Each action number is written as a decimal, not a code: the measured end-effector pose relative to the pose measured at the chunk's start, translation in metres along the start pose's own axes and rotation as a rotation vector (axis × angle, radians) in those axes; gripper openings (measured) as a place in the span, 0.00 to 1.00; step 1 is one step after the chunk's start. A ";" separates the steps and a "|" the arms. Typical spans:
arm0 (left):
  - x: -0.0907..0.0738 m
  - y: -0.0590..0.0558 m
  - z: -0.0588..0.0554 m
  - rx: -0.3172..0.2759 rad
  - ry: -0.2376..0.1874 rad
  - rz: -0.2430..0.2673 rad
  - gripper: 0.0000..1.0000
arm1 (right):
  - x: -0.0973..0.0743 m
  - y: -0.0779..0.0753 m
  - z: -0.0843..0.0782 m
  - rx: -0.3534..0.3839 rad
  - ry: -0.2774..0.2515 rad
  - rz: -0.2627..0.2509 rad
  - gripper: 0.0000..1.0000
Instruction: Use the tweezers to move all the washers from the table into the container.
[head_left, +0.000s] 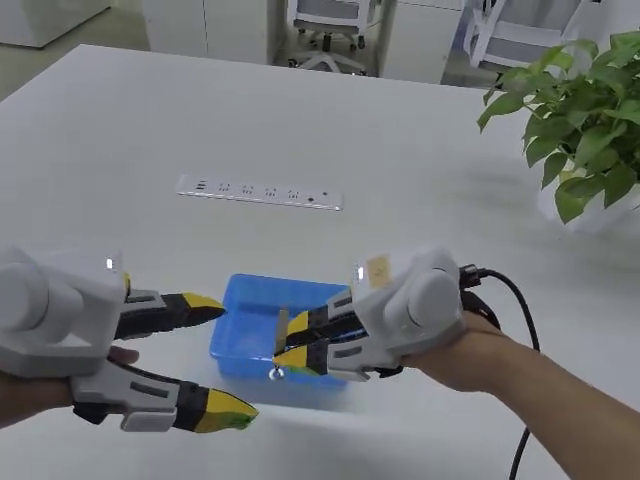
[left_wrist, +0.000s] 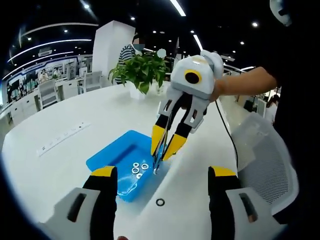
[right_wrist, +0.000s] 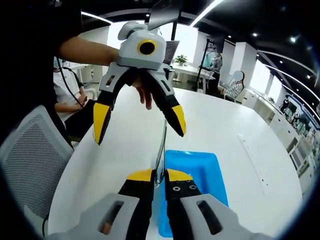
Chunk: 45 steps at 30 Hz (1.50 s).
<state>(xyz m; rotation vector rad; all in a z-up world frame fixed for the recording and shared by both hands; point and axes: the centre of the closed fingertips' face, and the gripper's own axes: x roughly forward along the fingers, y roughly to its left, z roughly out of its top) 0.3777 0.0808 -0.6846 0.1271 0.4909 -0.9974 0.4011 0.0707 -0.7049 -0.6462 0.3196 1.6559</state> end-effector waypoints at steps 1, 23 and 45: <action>0.000 0.000 0.000 -0.004 0.000 0.002 0.85 | 0.000 -0.002 0.000 -0.002 0.000 -0.004 0.09; -0.005 0.004 0.001 -0.045 -0.031 0.028 0.99 | 0.013 -0.031 -0.008 -0.005 0.000 -0.032 0.09; -0.009 0.011 -0.003 -0.057 -0.023 0.040 0.98 | 0.040 -0.041 -0.030 0.005 0.030 -0.008 0.09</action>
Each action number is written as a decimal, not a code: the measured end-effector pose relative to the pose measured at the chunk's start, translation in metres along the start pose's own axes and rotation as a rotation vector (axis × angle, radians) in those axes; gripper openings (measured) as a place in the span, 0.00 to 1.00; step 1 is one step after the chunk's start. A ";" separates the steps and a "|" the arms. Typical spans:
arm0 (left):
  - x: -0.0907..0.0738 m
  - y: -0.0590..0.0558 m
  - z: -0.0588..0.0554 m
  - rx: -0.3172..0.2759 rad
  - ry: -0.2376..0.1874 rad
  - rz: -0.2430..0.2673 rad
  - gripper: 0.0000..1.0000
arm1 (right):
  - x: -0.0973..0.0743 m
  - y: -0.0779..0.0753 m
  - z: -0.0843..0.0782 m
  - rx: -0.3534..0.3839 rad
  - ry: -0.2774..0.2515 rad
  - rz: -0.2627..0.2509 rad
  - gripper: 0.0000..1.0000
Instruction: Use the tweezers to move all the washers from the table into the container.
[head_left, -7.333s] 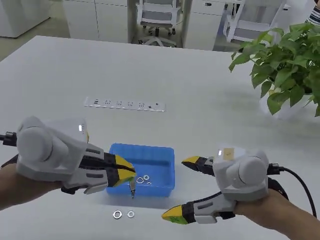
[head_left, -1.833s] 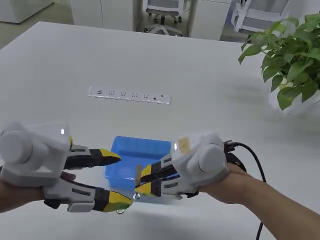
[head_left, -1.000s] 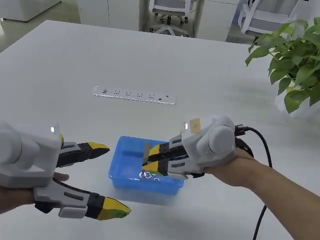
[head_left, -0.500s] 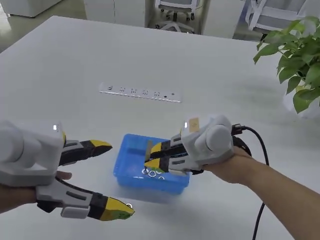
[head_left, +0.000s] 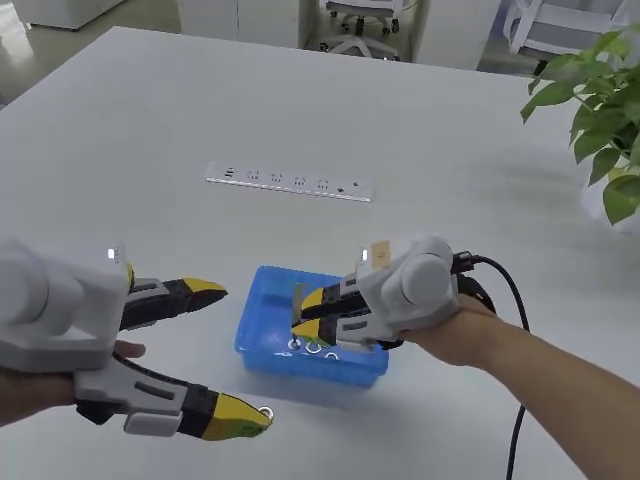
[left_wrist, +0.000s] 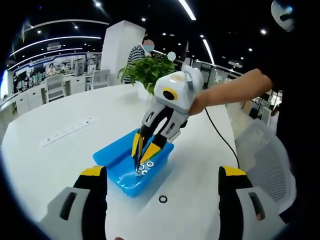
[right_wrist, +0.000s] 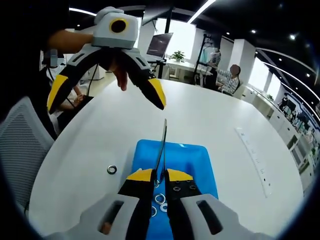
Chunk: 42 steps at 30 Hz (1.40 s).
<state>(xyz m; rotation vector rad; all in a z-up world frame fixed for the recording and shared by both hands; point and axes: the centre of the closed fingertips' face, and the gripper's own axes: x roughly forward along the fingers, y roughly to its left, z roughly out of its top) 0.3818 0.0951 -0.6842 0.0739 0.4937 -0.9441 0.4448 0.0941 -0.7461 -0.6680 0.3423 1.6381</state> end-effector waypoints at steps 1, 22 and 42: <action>0.000 0.000 0.000 -0.001 -0.002 0.000 0.98 | 0.001 0.000 -0.001 0.000 0.001 0.001 0.09; 0.013 0.017 0.004 0.029 0.009 -0.002 0.79 | 0.010 0.003 -0.011 0.009 0.012 0.024 0.09; 0.037 0.037 0.023 0.165 0.013 -0.038 0.30 | 0.010 0.004 -0.011 -0.011 0.011 0.032 0.09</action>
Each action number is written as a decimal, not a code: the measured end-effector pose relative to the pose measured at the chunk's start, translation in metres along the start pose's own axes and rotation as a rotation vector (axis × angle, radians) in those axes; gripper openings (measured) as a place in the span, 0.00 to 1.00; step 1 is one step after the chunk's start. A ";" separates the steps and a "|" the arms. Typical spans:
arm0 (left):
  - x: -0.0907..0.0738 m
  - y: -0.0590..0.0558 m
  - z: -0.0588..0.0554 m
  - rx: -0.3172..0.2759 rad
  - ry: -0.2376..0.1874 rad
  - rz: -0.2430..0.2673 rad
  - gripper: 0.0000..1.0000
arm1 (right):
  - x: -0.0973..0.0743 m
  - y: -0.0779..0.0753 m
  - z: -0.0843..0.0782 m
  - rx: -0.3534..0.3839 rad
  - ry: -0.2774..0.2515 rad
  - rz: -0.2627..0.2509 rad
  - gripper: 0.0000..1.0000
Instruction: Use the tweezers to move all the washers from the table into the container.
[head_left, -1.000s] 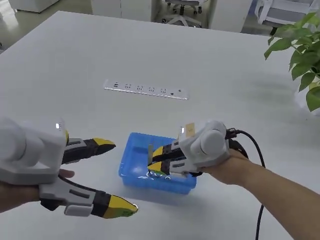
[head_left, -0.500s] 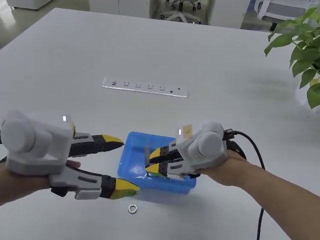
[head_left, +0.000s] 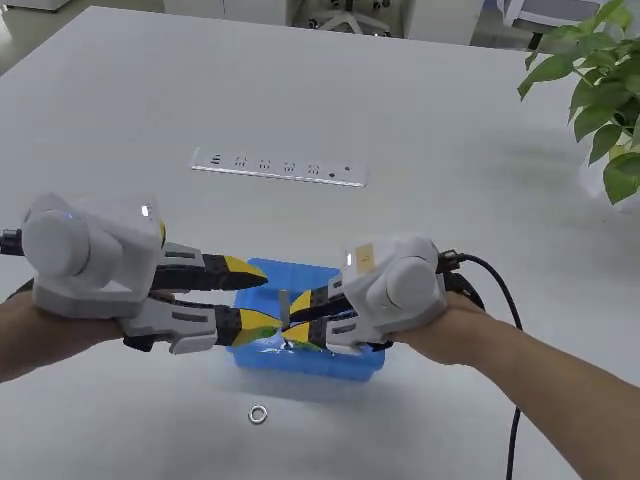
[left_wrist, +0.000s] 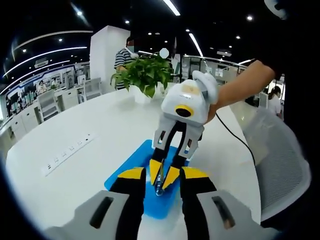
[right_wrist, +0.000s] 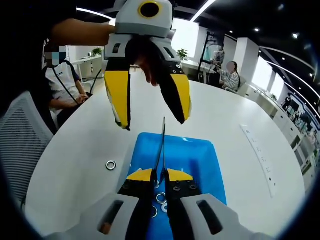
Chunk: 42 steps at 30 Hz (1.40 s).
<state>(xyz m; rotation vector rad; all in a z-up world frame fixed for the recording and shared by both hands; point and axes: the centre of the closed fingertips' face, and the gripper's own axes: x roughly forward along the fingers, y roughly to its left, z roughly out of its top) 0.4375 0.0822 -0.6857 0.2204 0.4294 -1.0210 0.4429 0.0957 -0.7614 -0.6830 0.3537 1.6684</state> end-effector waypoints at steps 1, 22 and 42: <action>0.001 0.001 0.000 0.011 0.003 -0.004 0.27 | 0.000 0.000 0.000 0.000 0.000 0.000 0.09; 0.016 -0.001 0.004 0.104 0.021 -0.063 0.06 | -0.001 0.000 -0.001 0.004 0.001 0.004 0.11; 0.016 -0.004 0.018 0.117 0.022 -0.059 0.05 | -0.020 -0.003 0.007 0.069 -0.016 -0.045 0.22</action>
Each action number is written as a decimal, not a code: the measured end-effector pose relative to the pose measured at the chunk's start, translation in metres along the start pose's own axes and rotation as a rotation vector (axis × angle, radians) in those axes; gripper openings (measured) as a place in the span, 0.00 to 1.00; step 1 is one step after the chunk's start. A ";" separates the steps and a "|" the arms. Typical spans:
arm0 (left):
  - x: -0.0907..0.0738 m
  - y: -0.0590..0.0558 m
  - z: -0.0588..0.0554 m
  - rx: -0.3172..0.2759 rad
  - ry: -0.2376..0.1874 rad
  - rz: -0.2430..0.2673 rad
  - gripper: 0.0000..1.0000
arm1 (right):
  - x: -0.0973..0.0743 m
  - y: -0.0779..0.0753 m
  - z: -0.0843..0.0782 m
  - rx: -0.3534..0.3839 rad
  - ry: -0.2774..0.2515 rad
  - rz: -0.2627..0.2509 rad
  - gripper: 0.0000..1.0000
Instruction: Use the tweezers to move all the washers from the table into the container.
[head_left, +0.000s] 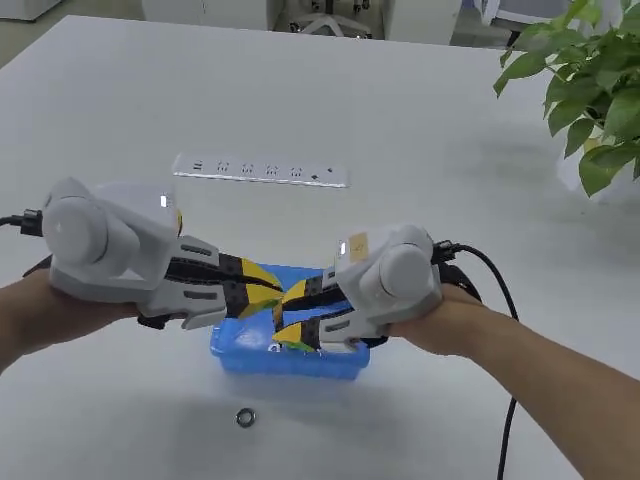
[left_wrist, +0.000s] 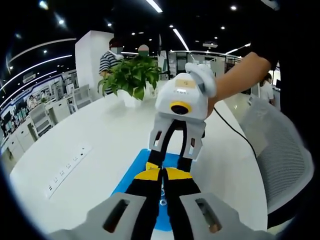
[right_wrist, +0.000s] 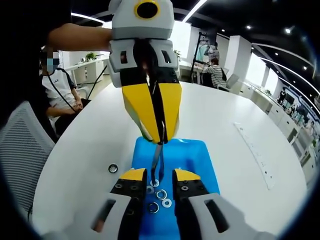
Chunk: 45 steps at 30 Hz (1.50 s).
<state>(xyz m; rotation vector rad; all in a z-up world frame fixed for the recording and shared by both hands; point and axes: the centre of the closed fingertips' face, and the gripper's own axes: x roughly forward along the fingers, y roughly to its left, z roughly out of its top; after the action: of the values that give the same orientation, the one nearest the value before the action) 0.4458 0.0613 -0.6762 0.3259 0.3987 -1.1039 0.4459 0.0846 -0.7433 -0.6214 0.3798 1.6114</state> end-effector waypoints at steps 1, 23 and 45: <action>-0.001 0.000 0.001 -0.001 0.000 0.001 0.05 | -0.002 0.000 0.000 0.006 -0.001 -0.004 0.23; -0.017 -0.013 0.022 0.014 -0.007 0.006 0.05 | -0.044 0.005 -0.005 0.091 0.016 -0.110 0.40; -0.036 -0.025 0.028 0.005 -0.016 0.046 0.05 | -0.075 0.020 -0.019 0.156 0.028 -0.192 0.59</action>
<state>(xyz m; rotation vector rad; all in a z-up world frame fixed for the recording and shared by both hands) 0.4130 0.0673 -0.6361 0.3293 0.3728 -1.0618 0.4333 0.0111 -0.7161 -0.5452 0.4486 1.3768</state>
